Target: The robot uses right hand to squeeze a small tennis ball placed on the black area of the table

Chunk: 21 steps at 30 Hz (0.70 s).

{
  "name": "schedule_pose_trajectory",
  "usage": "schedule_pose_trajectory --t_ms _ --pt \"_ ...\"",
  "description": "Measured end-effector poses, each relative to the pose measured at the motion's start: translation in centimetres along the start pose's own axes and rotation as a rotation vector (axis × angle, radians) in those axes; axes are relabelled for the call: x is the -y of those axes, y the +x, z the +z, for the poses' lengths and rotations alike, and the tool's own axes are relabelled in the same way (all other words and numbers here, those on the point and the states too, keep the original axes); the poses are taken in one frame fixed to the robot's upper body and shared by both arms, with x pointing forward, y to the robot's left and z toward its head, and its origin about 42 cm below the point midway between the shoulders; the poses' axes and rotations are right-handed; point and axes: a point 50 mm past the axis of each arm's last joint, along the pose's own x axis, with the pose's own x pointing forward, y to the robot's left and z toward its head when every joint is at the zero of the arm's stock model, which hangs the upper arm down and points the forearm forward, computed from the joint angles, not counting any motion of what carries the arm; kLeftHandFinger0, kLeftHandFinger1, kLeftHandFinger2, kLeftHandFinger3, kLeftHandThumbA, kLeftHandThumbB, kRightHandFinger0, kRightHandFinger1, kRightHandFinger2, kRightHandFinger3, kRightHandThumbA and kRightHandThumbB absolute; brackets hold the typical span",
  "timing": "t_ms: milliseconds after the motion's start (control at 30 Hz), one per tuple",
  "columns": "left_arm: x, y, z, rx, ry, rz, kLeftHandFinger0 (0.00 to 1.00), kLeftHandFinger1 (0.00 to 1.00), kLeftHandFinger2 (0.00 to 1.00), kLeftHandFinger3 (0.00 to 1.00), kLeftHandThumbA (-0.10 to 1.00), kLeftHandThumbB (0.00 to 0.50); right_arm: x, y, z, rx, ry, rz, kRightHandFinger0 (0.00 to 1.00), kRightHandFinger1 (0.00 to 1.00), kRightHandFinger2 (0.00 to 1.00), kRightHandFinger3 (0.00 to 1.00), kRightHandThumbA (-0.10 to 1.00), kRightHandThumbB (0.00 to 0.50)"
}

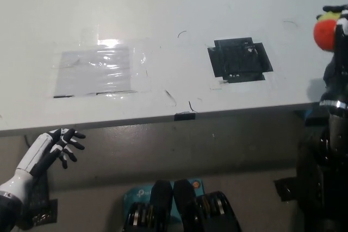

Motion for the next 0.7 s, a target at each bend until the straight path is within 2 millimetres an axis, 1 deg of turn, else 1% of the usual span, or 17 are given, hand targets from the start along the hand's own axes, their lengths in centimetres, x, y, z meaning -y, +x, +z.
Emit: schedule_pose_trajectory --t_ms 33,67,100,167,233,267,300,333,367,400,433,467,500,567,600,667,700 --pt "0.0 0.0 0.0 0.0 0.0 0.0 0.3 0.37 0.48 0.58 0.92 0.119 0.3 -0.2 -0.1 -0.008 0.0 -0.004 0.0 0.0 0.13 0.17 -0.1 0.114" --pt "0.0 0.0 0.0 0.0 0.0 0.0 0.3 0.37 0.48 0.58 0.93 0.143 0.5 -0.3 -0.3 -0.016 -0.001 -0.007 0.0 0.0 0.13 0.17 -0.1 0.13" --pt "0.0 0.0 0.0 0.0 0.0 0.0 0.31 0.37 0.49 0.58 0.95 0.152 0.7 -0.4 -0.4 -0.021 0.0 -0.008 0.0 0.0 0.12 0.16 -0.1 0.133" --pt "0.0 0.0 0.0 0.0 0.0 0.0 0.29 0.37 0.48 0.57 0.94 0.159 1.0 -0.7 -0.6 -0.032 0.002 -0.011 0.0 0.0 0.13 0.14 -0.1 0.142" --pt "0.0 0.0 0.0 0.001 0.0 0.001 0.29 0.37 0.48 0.58 0.95 0.135 1.2 -0.8 -0.8 -0.038 0.002 -0.013 0.0 0.0 0.14 0.11 -0.1 0.15" --pt "0.0 0.0 0.1 0.003 0.0 0.0 0.29 0.37 0.49 0.59 0.94 0.12 1.2 -0.8 -0.8 -0.04 0.002 -0.015 0.0 0.0 0.14 0.12 -0.1 0.155" --pt "0.0 0.0 0.2 0.005 0.001 0.0 0.29 0.37 0.49 0.59 0.94 0.119 1.2 -0.8 -0.8 -0.041 0.001 -0.015 0.0 0.0 0.14 0.12 -0.1 0.157" --pt "0.0 0.0 0.2 0.008 0.002 0.0 0.29 0.37 0.49 0.59 0.94 0.114 1.3 -0.8 -0.9 -0.041 0.001 -0.015 0.0 0.0 0.13 0.13 -0.1 0.17" --pt "0.0 0.0 0.3 0.008 0.002 0.001 0.29 0.37 0.49 0.59 0.94 0.122 1.3 -0.8 -0.9 -0.043 -0.001 -0.016 0.0 0.0 0.15 0.16 -0.1 0.166" --pt "0.0 0.0 0.3 0.009 0.002 0.001 0.29 0.37 0.5 0.59 0.94 0.115 1.3 -0.8 -1.0 -0.045 -0.004 -0.015 0.0 0.0 0.17 0.18 -0.1 0.159" --pt "0.0 0.0 0.3 0.01 0.003 0.0 0.29 0.37 0.51 0.59 0.87 0.109 1.4 -0.7 -1.1 -0.048 -0.013 -0.012 0.0 0.0 0.2 0.23 -0.1 0.134" --pt "0.0 0.0 0.4 0.012 0.002 0.001 0.3 0.38 0.51 0.59 0.88 0.095 1.5 -0.6 -1.2 -0.05 -0.028 -0.004 0.0 0.0 0.2 0.24 -0.1 0.124" --pt "-0.1 0.0 0.5 0.014 0.002 0.002 0.3 0.38 0.51 0.59 0.89 0.085 1.5 -0.5 -1.4 -0.051 -0.056 0.014 0.0 0.0 0.21 0.24 -0.1 0.134" --pt "-0.1 0.1 0.5 0.015 0.003 0.002 0.3 0.38 0.51 0.59 0.9 0.077 1.7 -0.1 -1.6 -0.048 -0.109 0.044 0.0 0.0 0.24 0.27 -0.1 0.17" --pt "0.0 0.0 0.5 0.014 0.003 0.001 0.3 0.37 0.5 0.59 0.9 0.076 1.8 0.0 -1.8 -0.048 -0.142 0.06 0.0 0.0 0.21 0.25 -0.1 0.19" --pt "0.0 0.0 0.5 0.013 0.003 0.0 0.31 0.38 0.49 0.59 0.92 0.109 2.1 0.3 -2.4 -0.053 -0.217 0.096 0.0 0.08 0.36 0.23 -0.1 0.245" --pt "0.0 0.0 0.5 0.012 0.003 -0.001 0.31 0.38 0.49 0.59 0.93 0.11 2.3 0.4 -2.7 -0.054 -0.248 0.11 0.0 0.08 0.37 0.23 -0.1 0.245"
